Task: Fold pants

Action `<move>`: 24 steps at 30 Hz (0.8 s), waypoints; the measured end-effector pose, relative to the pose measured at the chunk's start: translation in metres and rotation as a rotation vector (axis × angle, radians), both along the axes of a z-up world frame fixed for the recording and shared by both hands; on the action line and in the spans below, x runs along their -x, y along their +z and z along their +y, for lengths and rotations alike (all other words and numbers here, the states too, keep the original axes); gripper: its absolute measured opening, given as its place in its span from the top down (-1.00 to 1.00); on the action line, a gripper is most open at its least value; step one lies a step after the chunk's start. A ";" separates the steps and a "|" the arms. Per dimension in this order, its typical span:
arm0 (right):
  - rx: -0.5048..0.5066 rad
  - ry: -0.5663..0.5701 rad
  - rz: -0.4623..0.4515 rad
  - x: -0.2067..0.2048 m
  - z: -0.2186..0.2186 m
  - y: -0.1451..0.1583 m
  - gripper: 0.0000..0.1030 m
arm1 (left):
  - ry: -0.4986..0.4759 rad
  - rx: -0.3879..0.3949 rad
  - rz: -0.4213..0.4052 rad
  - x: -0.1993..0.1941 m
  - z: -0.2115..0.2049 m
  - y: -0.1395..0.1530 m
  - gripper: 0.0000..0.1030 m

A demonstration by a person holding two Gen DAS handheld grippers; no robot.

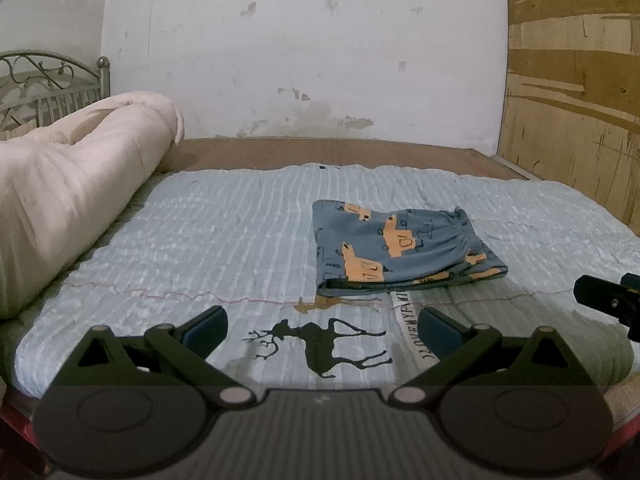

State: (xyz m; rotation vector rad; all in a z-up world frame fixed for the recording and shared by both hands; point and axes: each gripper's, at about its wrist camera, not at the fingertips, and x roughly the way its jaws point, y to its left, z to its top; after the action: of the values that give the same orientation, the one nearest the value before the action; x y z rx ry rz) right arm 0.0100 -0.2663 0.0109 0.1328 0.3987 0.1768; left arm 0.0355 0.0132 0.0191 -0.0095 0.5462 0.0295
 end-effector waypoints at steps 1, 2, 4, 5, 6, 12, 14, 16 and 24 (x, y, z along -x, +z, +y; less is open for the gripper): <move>0.000 0.000 0.000 0.000 0.000 0.000 -0.99 | -0.001 0.001 0.000 0.000 0.000 -0.001 -0.99; 0.000 0.001 0.000 0.000 0.000 0.000 -0.99 | -0.003 0.003 0.001 0.000 0.000 -0.001 -0.99; 0.001 0.000 0.001 0.000 0.000 0.000 -0.99 | -0.007 0.007 0.006 0.000 0.000 -0.001 -0.99; 0.000 0.000 0.002 0.000 0.000 -0.001 -0.99 | -0.008 0.010 0.010 -0.001 0.000 -0.001 -0.99; 0.000 0.000 0.003 0.000 0.000 -0.002 -0.99 | -0.006 0.013 0.015 -0.001 0.000 -0.001 -0.99; 0.001 -0.001 0.006 0.000 0.001 -0.005 -0.99 | 0.013 0.025 0.050 -0.005 0.001 -0.002 -0.99; 0.000 -0.001 0.006 0.000 0.001 -0.004 -0.99 | 0.024 0.023 0.052 -0.005 0.002 -0.002 -0.99; 0.001 -0.002 0.009 -0.002 0.002 -0.005 -0.99 | 0.026 0.025 0.055 -0.005 0.003 -0.002 -0.99; 0.003 -0.003 0.019 -0.005 0.003 -0.007 -0.99 | 0.026 0.021 0.065 -0.008 0.004 -0.003 -0.99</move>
State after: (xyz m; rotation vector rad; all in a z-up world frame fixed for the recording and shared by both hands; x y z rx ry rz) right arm 0.0148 -0.2637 0.0038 0.1319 0.4181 0.1718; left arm 0.0436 0.0174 0.0158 -0.0366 0.6116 0.0495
